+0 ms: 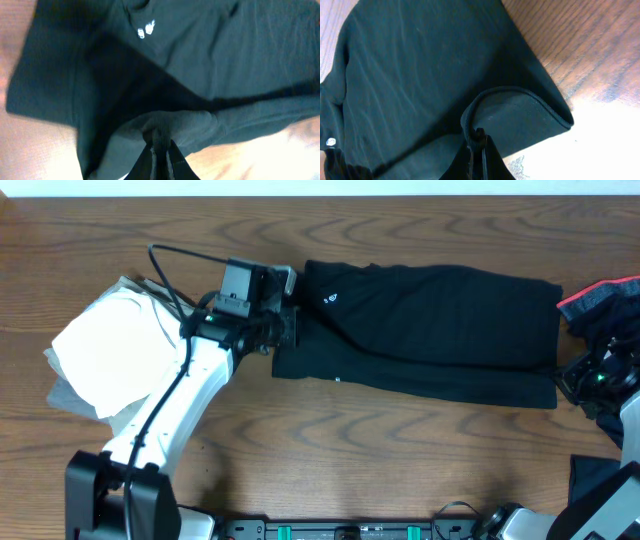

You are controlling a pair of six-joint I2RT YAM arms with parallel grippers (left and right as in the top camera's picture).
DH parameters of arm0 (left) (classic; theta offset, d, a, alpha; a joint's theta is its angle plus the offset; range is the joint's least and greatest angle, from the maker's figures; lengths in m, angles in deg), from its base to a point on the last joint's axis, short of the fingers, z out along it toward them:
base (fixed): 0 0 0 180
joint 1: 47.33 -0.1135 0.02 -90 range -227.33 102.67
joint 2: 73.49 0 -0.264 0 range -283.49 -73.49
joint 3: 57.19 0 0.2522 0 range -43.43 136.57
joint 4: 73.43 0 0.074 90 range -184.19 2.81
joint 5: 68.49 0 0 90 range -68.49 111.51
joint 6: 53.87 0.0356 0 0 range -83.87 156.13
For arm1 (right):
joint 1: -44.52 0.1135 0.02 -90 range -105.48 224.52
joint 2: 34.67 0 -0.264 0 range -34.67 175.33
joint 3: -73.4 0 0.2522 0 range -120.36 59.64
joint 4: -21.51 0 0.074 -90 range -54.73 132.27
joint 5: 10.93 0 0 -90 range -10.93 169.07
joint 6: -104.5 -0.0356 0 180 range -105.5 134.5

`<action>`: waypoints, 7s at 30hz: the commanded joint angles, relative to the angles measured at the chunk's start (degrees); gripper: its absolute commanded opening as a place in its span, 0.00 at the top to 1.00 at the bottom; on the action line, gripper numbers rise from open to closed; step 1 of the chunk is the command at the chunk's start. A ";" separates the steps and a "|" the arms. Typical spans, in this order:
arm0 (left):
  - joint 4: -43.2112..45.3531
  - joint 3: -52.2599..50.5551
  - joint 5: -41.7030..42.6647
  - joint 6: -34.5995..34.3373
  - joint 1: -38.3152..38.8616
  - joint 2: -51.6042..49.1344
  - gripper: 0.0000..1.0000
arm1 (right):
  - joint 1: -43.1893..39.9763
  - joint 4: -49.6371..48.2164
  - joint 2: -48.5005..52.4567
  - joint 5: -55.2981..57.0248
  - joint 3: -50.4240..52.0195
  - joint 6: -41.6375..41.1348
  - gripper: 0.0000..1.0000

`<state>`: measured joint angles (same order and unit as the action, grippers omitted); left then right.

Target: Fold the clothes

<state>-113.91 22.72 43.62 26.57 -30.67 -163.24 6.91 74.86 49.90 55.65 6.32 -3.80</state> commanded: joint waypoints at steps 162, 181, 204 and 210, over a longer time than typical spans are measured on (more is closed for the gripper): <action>-12.04 43.87 -7.65 8.20 4.42 -30.88 0.83 | 8.00 -35.12 49.22 -1.51 -29.53 0.42 0.65; -13.31 43.85 -7.65 8.24 4.42 -30.88 0.83 | 7.10 -29.97 45.81 -8.61 -32.72 6.05 0.99; -13.55 43.58 -7.63 8.24 4.44 -30.91 0.76 | 6.86 -17.05 32.04 -3.74 -33.68 12.44 0.99; -13.22 43.47 -7.15 8.24 4.83 -32.85 0.67 | 7.43 -16.26 32.04 -3.74 -33.68 12.41 0.99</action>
<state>-127.22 66.52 36.32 34.72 -26.30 -193.88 14.10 58.27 82.32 51.69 -26.86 7.60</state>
